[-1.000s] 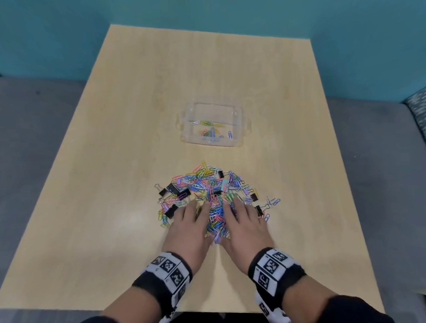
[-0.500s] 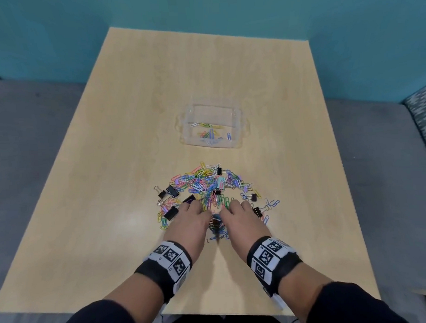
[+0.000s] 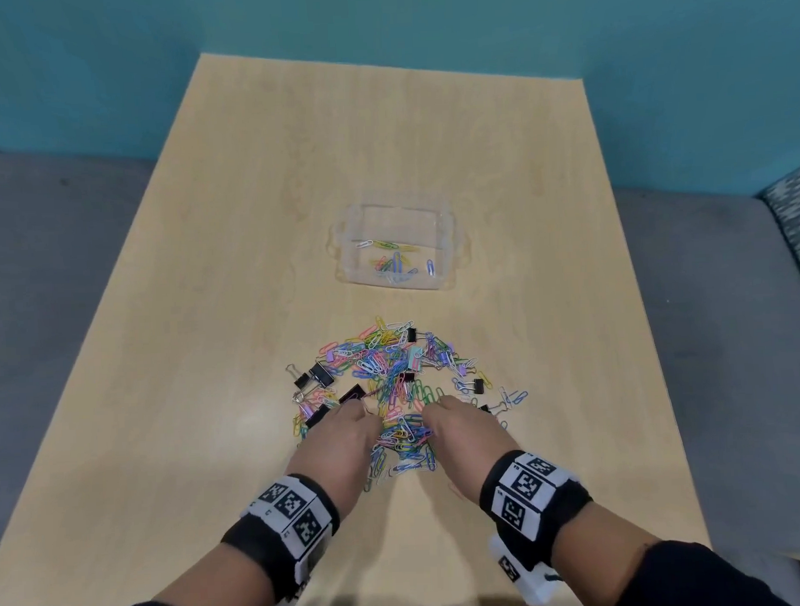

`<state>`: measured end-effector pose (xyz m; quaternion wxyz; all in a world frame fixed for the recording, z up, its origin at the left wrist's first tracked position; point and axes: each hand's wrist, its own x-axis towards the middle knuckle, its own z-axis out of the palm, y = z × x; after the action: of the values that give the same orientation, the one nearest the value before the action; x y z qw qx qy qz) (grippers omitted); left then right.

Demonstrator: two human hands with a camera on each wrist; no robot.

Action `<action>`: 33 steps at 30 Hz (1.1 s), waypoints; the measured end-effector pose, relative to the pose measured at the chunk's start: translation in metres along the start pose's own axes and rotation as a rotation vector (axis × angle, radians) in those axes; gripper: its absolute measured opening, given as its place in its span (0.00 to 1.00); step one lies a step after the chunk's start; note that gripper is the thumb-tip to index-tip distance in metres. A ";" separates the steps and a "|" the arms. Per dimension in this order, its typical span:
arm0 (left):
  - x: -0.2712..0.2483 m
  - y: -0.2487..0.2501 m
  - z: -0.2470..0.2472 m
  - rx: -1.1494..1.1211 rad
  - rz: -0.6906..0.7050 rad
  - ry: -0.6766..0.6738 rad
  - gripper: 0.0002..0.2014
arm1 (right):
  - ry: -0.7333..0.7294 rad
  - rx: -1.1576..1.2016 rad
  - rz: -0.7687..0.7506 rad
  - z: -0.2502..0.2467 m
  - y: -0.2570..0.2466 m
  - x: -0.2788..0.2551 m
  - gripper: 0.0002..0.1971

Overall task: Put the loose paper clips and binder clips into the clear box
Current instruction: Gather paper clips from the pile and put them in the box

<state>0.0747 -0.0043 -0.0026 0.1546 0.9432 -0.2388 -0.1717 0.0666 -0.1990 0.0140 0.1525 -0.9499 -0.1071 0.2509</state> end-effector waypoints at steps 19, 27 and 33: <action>0.125 -0.022 -0.112 -1.070 -0.524 0.198 0.11 | 0.111 0.423 0.110 -0.139 0.021 0.102 0.09; 0.183 -0.024 -0.141 -0.921 -0.455 0.243 0.13 | 0.184 0.258 0.191 -0.168 0.026 0.147 0.24; 0.080 -0.017 -0.106 -0.559 -0.306 0.146 0.09 | 0.162 0.259 0.076 -0.113 0.031 0.052 0.13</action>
<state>0.1896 -0.0081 0.0662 0.3967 0.8989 -0.0260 -0.1839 0.1727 -0.2396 0.0738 0.2723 -0.9428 -0.0253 0.1906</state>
